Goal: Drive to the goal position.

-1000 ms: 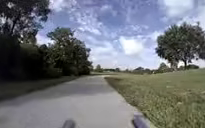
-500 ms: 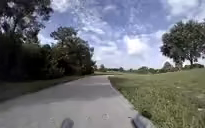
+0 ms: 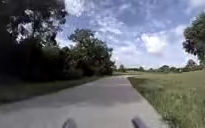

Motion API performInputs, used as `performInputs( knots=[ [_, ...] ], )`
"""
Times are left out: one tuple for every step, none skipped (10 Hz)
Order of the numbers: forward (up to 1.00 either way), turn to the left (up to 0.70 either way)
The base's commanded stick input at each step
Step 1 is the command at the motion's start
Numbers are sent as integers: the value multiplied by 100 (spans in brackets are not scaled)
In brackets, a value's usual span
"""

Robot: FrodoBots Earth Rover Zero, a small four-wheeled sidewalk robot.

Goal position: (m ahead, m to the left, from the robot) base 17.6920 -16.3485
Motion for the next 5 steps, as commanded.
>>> performInputs(
  knots=[
    [69, 3],
    [69, 3],
    [69, 3],
    [69, 3],
    [69, 3]
  ],
)
